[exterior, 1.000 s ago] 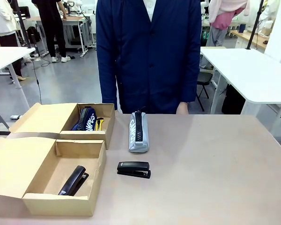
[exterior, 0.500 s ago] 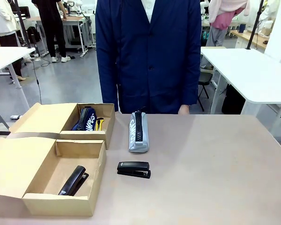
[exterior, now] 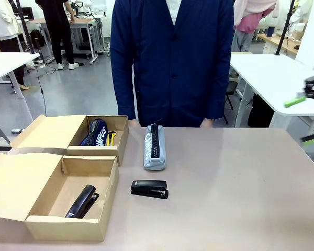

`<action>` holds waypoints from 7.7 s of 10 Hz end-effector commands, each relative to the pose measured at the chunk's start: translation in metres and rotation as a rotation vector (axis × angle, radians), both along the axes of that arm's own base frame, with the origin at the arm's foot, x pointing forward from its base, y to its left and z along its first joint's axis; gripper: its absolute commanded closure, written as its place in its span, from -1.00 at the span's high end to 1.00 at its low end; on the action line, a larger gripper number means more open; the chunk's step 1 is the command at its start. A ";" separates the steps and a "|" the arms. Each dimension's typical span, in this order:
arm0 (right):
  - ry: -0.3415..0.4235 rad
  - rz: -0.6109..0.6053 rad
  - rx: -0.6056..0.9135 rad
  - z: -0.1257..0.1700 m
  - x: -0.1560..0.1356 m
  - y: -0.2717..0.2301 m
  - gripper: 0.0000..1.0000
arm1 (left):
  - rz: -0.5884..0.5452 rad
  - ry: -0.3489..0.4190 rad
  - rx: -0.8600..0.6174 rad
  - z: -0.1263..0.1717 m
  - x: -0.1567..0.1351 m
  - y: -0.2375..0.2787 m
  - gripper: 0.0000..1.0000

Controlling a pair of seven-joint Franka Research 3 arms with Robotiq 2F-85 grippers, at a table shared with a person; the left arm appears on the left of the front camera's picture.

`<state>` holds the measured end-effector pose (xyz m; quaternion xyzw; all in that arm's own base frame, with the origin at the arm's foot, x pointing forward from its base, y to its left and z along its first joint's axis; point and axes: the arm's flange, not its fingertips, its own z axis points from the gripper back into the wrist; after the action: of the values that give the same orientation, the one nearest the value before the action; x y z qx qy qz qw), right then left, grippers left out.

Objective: Place items inside the box.
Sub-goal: Pick up a Pencil pouch or Stapler and place it inside the Mailer Box closest to the robot.

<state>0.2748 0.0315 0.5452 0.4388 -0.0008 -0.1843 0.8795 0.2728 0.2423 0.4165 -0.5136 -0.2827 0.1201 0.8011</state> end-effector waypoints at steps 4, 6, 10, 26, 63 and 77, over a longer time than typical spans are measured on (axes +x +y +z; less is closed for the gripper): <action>-0.002 0.075 -0.050 -0.002 0.006 0.047 1.00 | 0.003 -0.034 -0.008 0.001 0.001 -0.001 1.00; -0.034 0.025 -0.014 -0.011 0.040 0.041 1.00 | 0.003 -0.034 -0.008 0.001 0.001 -0.001 1.00; -0.171 -0.234 0.226 -0.048 -0.012 -0.123 1.00 | 0.003 -0.034 -0.008 0.001 0.001 -0.001 1.00; -0.070 0.186 -0.211 -0.047 0.084 0.152 1.00 | 0.003 -0.034 -0.008 0.001 0.001 -0.001 1.00; -0.105 0.400 -0.831 -0.137 0.203 0.336 -1.00 | 0.003 -0.034 -0.008 0.001 0.001 -0.001 1.00; -0.044 0.442 -0.313 -0.021 0.034 0.115 -0.86 | 0.003 -0.034 -0.008 0.001 0.001 -0.001 1.00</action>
<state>0.3082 0.1381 0.5271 0.2635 0.1035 0.0412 0.9582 0.2728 0.2419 0.4170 -0.5130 -0.2828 0.1193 0.8016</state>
